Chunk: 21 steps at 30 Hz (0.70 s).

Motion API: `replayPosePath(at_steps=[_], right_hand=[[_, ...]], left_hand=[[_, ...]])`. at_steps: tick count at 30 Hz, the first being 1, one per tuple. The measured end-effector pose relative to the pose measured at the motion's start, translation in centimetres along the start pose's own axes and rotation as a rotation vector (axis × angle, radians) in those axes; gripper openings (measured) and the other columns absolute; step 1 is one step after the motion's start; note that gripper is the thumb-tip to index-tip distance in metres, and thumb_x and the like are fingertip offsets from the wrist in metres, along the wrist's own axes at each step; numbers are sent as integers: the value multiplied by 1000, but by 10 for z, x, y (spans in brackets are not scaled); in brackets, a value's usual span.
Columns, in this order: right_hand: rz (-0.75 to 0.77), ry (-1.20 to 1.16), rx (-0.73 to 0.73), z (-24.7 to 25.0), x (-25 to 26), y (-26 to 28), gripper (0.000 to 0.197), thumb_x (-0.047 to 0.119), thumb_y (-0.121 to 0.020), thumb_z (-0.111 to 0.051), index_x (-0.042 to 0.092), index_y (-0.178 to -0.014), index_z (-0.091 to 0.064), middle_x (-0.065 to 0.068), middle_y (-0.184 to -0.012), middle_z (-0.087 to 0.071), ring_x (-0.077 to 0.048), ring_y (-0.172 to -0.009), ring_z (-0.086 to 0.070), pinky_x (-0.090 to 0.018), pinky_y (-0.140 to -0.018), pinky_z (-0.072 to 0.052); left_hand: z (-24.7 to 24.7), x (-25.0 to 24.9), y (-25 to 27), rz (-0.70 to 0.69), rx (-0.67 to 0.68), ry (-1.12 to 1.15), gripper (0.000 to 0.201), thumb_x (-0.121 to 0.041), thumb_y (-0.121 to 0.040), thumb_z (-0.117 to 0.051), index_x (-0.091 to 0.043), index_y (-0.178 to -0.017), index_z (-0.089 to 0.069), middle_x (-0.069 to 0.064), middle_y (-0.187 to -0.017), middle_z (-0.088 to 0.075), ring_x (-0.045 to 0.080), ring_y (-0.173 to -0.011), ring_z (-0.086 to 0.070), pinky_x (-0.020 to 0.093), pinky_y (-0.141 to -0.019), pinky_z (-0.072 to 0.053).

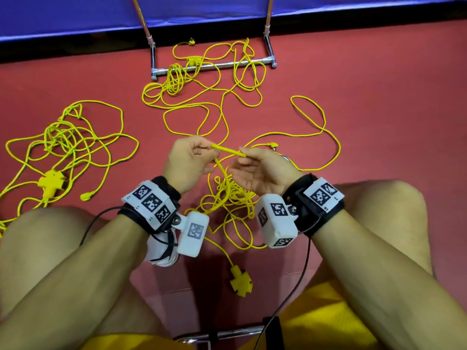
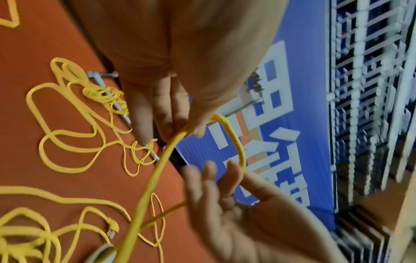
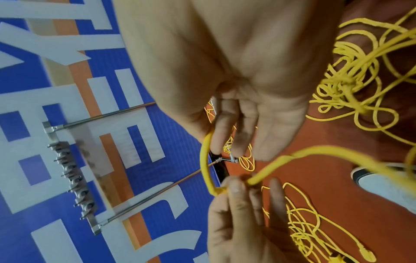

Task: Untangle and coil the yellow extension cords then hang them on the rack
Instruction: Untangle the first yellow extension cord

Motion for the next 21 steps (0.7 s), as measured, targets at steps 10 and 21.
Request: replayPosePath(at_steps=[10, 21], right_hand=[[288, -434, -192, 40, 51, -7, 9, 0, -99, -47, 4, -93, -52, -12, -86, -59, -18, -60, -70, -25, -47, -54], [427, -355, -349, 54, 56, -1, 21, 7, -104, -35, 22, -114, -46, -2, -84, -64, -9, -43, -56, -24, -55, -46]], left_hand=[[-22, -5, 7, -94, 225, -248, 32, -4, -85, -74, -14, -69, -50, 0, -58, -47, 0, -41, -38, 13, -41, -31], [43, 19, -3, 134, -38, -402, 37, -42, -75, -65, -14, -56, -49, -2, -47, -37, 11, -40, -29, 30, -52, -26]])
Point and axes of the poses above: each hand's wrist, its own y-axis away from the middle knuckle, its own z-axis out of the back of the hand, x = y × z, the point moved 9 cm from there along -y, towards the middle knuckle
